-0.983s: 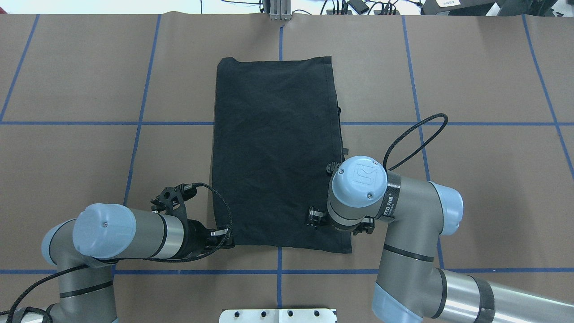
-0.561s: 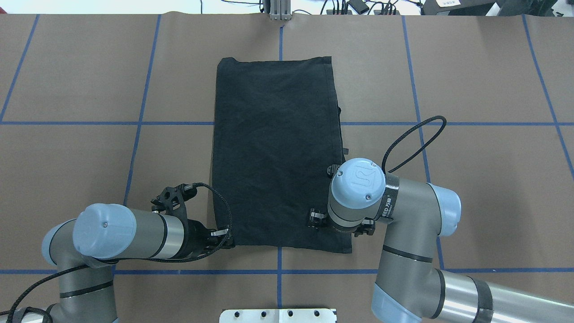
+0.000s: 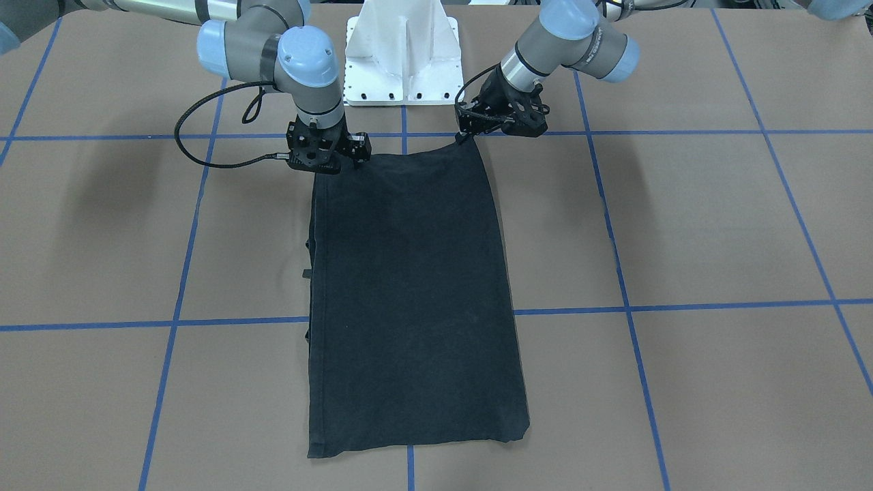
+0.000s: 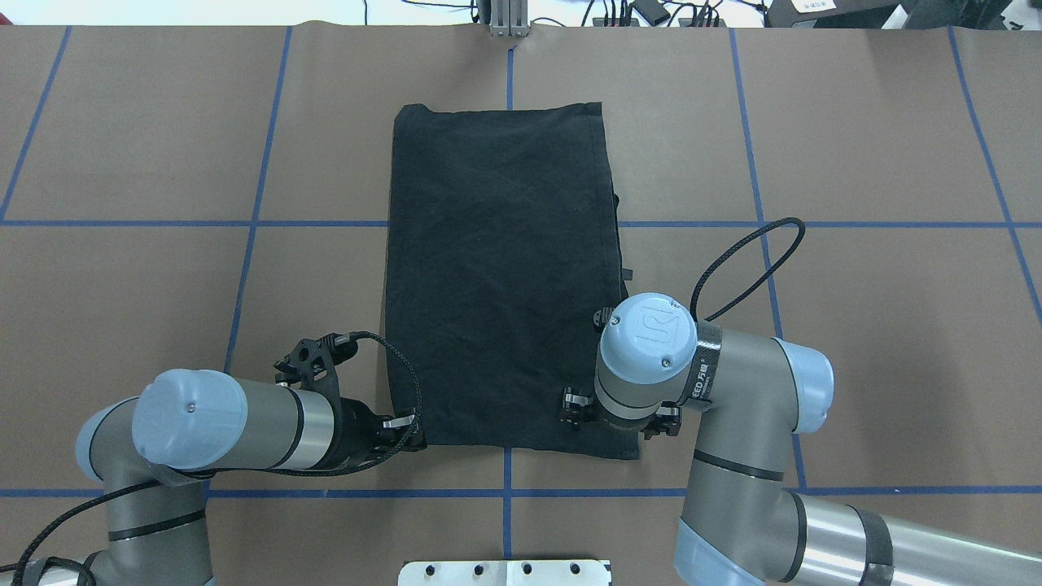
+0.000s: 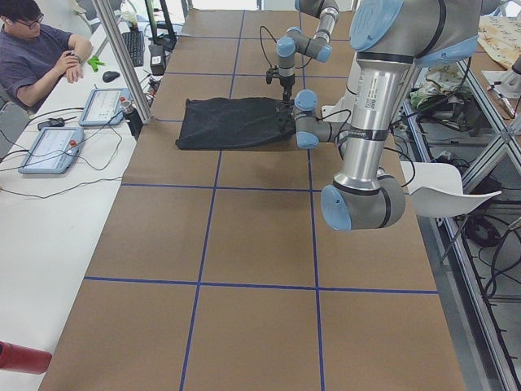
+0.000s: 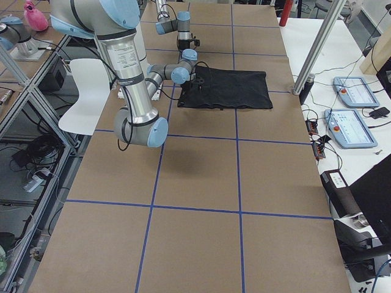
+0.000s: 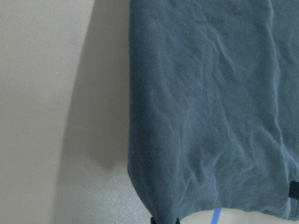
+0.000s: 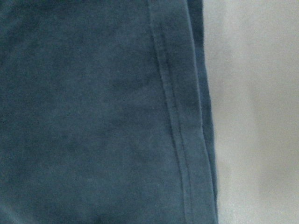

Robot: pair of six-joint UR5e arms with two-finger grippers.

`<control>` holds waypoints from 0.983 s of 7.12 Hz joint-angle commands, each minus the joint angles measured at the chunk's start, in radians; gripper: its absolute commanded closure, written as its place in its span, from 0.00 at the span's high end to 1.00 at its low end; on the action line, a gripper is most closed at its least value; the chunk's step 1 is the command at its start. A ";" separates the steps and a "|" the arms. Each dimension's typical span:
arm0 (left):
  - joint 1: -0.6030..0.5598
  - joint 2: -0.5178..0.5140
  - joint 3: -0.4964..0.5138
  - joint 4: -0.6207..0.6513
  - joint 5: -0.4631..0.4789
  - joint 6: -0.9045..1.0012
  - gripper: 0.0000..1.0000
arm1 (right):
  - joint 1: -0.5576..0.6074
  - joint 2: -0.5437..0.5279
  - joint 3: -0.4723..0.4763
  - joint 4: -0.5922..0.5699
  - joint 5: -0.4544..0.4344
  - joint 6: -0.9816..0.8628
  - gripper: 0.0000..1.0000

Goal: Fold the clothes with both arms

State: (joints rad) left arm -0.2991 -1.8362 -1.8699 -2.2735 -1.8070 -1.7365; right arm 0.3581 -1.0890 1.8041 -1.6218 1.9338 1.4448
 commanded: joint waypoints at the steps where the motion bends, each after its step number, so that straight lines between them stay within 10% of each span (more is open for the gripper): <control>1: 0.000 0.000 0.000 0.000 0.000 0.000 0.00 | 0.001 0.001 0.001 0.000 0.014 0.002 0.83; 3: 0.000 0.000 0.000 0.000 0.000 0.000 0.00 | 0.005 -0.006 0.003 0.000 0.031 -0.004 0.60; 7: 0.002 0.000 0.000 -0.001 0.000 0.000 0.00 | 0.024 -0.019 0.006 0.000 0.056 -0.014 0.61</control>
State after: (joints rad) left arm -0.2987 -1.8362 -1.8699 -2.2743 -1.8070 -1.7365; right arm 0.3750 -1.1052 1.8091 -1.6214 1.9797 1.4331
